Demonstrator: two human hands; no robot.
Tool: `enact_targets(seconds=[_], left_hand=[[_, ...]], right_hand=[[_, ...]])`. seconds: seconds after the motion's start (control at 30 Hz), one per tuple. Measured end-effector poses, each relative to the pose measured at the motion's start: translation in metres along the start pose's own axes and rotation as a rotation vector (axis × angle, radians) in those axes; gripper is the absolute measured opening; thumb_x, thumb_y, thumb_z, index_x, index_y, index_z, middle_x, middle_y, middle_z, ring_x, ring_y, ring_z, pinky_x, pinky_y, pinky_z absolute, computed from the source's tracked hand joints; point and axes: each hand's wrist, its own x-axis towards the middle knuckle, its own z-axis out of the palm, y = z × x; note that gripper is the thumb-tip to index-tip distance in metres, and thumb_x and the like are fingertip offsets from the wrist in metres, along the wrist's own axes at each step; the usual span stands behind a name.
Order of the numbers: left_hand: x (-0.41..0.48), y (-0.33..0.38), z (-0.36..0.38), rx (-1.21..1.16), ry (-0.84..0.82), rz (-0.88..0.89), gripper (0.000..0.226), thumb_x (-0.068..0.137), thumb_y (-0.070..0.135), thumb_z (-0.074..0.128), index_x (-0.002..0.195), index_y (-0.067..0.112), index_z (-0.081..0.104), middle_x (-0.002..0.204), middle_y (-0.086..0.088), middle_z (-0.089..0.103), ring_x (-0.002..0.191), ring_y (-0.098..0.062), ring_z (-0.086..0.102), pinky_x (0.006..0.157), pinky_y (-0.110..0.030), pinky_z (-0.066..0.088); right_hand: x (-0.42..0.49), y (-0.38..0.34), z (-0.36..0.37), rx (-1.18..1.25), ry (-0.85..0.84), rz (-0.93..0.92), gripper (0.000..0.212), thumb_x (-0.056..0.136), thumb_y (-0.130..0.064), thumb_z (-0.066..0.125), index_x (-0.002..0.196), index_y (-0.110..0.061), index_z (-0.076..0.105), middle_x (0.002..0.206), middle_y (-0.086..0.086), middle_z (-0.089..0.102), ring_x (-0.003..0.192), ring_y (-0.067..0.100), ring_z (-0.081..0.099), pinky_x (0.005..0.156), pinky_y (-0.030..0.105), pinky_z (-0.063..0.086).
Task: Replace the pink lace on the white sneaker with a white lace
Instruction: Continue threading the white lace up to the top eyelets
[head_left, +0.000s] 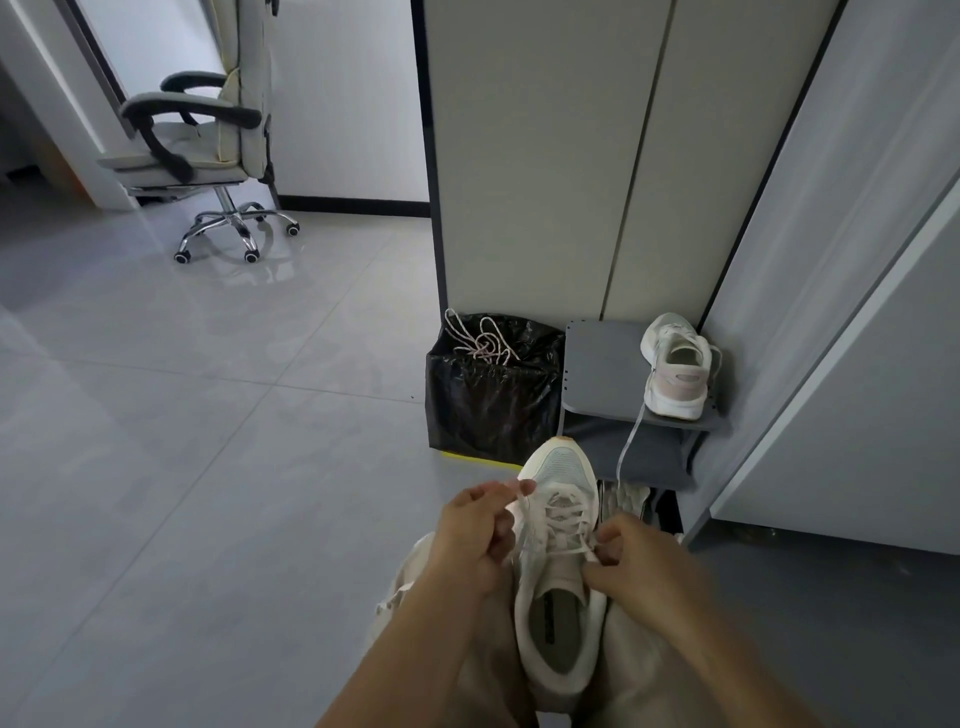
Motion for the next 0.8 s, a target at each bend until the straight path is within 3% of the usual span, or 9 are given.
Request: enact_targets(seconds=[0.13,0.3,0.4,0.47,0.6,0.7,0.8], left_hand=[[-0.012,0.028,0.003,0.086,-0.040,0.303,0.001,0.091,0.002,0.053,0.091,0.002,0.053,0.068,-0.004,0.066,0.033,-0.004,0.028,0.031,-0.014,0.023],[-0.014,0.043,0.010,0.662,-0.109,0.628,0.012,0.082,0.006,0.066,0.083,0.018,0.063,0.068,0.007,0.056,0.052,0.001,0.043,0.051,-0.010,0.037],[-0.010,0.012,0.016,1.162,-0.221,0.617,0.016,0.083,0.017,0.066,0.098,0.015,0.066,0.078,0.006,0.053,0.068,-0.004,0.049,0.064,-0.017,0.039],[-0.006,-0.012,0.018,1.392,-0.160,0.583,0.020,0.088,0.023,0.059,0.107,0.018,0.064,0.097,0.002,0.057,0.087,-0.014,0.056,0.074,-0.023,0.042],[-0.002,-0.025,0.020,1.445,-0.033,0.578,0.022,0.094,0.024,0.050,0.110,0.019,0.065,0.115,-0.003,0.054,0.105,-0.020,0.053,0.078,-0.024,0.039],[-0.005,-0.017,0.017,1.419,-0.157,0.511,0.025,0.094,0.026,0.050,0.110,0.016,0.067,0.115,-0.005,0.054,0.099,-0.019,0.052,0.076,-0.020,0.036],[-0.007,-0.005,0.010,1.424,-0.322,0.399,0.024,0.094,0.023,0.050,0.101,0.010,0.069,0.109,-0.010,0.059,0.081,-0.012,0.045,0.062,-0.019,0.029]], right_hand=[[-0.001,0.002,0.003,0.039,0.004,-0.016,0.019,0.083,-0.034,0.062,0.099,-0.027,0.054,0.089,-0.014,0.058,0.084,0.002,0.057,0.076,0.022,0.048],[0.008,0.005,-0.003,0.085,-0.012,-0.148,0.013,0.092,-0.028,0.054,0.105,-0.030,0.058,0.088,-0.021,0.053,0.081,-0.004,0.053,0.070,0.011,0.042],[0.021,0.012,-0.010,0.002,-0.093,-0.310,0.016,0.088,-0.021,0.060,0.099,-0.033,0.059,0.091,-0.019,0.055,0.082,0.000,0.055,0.074,0.016,0.045],[0.031,0.015,-0.009,-0.089,-0.102,-0.387,0.016,0.085,-0.020,0.063,0.100,-0.027,0.064,0.087,-0.021,0.052,0.079,0.000,0.053,0.073,0.017,0.043],[0.046,0.018,-0.006,-0.069,-0.098,-0.409,0.014,0.084,-0.015,0.063,0.098,-0.018,0.067,0.092,-0.014,0.055,0.089,0.006,0.055,0.078,0.020,0.043],[0.049,0.018,-0.009,-0.029,-0.172,-0.406,0.014,0.087,-0.016,0.060,0.093,-0.027,0.065,0.099,-0.010,0.056,0.092,0.004,0.053,0.081,0.018,0.042],[0.048,0.014,-0.013,-0.044,-0.290,-0.408,0.015,0.089,-0.020,0.057,0.088,-0.035,0.058,0.094,-0.015,0.048,0.089,0.000,0.049,0.080,0.017,0.040]])
